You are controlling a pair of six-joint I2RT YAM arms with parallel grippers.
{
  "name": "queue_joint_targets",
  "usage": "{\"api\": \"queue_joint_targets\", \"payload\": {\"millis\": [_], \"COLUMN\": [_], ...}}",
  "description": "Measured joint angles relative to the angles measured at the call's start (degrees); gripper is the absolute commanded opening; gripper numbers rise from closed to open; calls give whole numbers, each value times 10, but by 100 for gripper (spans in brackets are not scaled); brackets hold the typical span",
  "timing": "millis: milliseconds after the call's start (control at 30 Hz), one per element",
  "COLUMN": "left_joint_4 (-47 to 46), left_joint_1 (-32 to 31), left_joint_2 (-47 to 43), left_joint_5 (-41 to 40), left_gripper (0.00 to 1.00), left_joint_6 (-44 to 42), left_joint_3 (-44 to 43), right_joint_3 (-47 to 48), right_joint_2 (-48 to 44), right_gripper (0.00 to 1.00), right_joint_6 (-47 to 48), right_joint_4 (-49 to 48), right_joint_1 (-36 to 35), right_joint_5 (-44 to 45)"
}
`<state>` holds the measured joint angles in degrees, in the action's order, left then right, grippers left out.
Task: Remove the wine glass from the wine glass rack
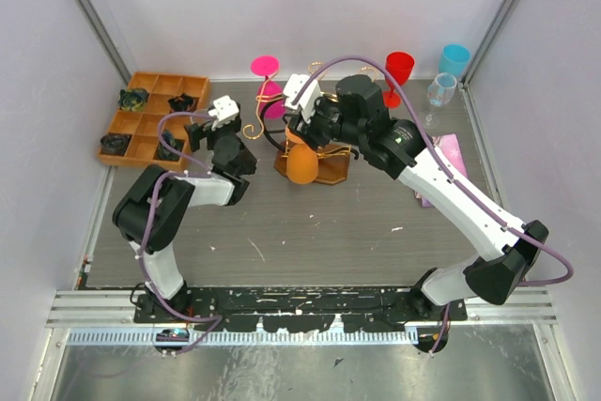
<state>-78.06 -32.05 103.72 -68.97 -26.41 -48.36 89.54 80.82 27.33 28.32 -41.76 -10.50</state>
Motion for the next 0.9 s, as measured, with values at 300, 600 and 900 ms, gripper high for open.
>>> {"api": "queue_joint_targets", "payload": {"millis": [300, 600, 900], "left_joint_4": [69, 532, 778], "left_joint_1": [-94, -107, -105], "left_joint_2": [-116, -320, -415], "left_joint_5": [-56, -19, 2], "left_gripper": [99, 99, 100], "left_joint_6": [-48, 192, 326], "left_joint_3": [-1, -53, -57], "right_joint_3": [60, 392, 446], "right_joint_2": [32, 231, 346], "right_gripper": [55, 60, 54], "right_joint_6": [-120, -293, -421], "right_joint_4": [15, 117, 143], "right_joint_1": [30, 56, 124], "right_joint_5": [-16, -12, -96]}}
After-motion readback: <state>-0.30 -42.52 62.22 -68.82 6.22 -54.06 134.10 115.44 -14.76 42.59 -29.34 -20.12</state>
